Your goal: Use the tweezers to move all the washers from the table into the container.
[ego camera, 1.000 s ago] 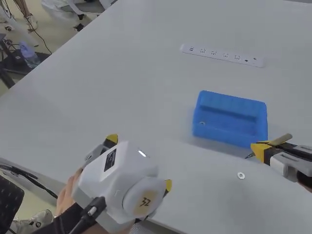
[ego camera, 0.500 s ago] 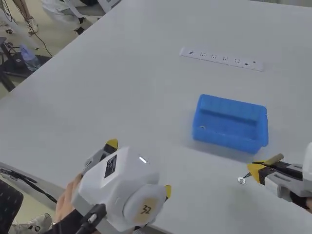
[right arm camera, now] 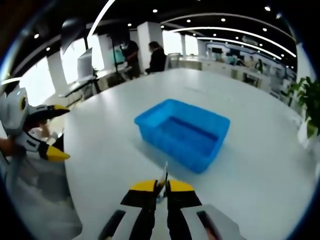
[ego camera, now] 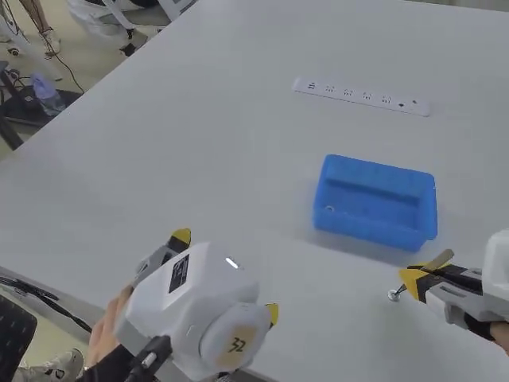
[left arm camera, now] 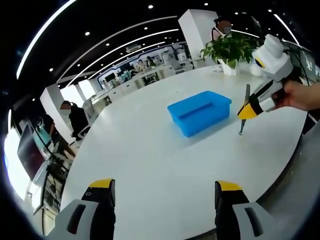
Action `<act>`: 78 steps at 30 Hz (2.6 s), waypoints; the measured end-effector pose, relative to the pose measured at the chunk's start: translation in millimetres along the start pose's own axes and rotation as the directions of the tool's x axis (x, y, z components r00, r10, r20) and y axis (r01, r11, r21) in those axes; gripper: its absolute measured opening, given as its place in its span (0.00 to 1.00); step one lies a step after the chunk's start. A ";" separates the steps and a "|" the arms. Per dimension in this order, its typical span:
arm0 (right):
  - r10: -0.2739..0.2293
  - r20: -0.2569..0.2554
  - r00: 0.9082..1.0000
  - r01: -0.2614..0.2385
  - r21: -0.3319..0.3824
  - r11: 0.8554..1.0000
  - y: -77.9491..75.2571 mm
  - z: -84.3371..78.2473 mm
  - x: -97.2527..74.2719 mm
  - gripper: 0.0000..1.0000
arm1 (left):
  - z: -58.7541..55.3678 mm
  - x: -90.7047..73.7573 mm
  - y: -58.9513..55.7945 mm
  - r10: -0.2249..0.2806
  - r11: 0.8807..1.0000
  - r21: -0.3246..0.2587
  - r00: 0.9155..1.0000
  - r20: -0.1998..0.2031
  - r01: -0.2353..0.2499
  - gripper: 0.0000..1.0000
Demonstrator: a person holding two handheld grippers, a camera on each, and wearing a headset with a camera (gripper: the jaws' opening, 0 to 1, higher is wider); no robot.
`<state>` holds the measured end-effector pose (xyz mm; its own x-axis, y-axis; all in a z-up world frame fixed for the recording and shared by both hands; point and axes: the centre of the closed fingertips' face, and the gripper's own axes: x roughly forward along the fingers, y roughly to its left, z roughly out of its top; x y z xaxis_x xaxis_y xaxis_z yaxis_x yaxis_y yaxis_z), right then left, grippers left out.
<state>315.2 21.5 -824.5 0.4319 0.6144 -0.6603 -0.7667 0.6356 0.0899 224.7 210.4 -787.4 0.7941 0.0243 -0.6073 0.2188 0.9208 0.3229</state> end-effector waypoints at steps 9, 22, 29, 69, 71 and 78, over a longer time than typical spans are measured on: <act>-0.021 0.012 1.000 0.021 -0.044 0.999 3.7 0.4 0.3 0.03 | -0.1 0.0 0.1 0.001 1.000 0.001 1.000 -0.001 -0.001 0.83; -0.010 0.081 0.997 0.015 -0.070 0.997 5.9 46.2 -17.0 0.03 | -0.1 0.1 1.1 0.004 1.000 -0.002 1.000 -0.001 -0.004 0.83; -0.029 0.144 0.989 0.035 -0.038 0.999 -5.4 70.3 -24.6 0.03 | 0.3 0.0 1.0 0.004 1.000 -0.003 1.000 -0.001 -0.004 0.83; -0.084 0.059 0.995 0.087 -0.043 0.995 -52.8 55.4 39.8 0.03 | -5.6 2.5 -3.4 -0.014 1.000 0.015 0.999 -0.035 0.015 0.79; -0.082 0.057 0.995 0.084 -0.048 0.995 -51.6 52.9 42.3 0.03 | -6.8 2.8 -3.9 -0.016 1.000 0.019 0.999 -0.041 0.017 0.79; -0.046 0.067 0.997 0.048 -0.030 0.998 -53.5 55.8 43.7 0.04 | -7.1 1.7 -3.6 -0.013 1.000 0.024 0.999 -0.043 0.014 0.75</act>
<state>401.7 40.4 -816.6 0.4974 0.6146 -0.6122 -0.7592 0.6499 0.0357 221.3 209.9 -794.7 0.7658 0.0288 -0.6424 0.2436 0.9115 0.3313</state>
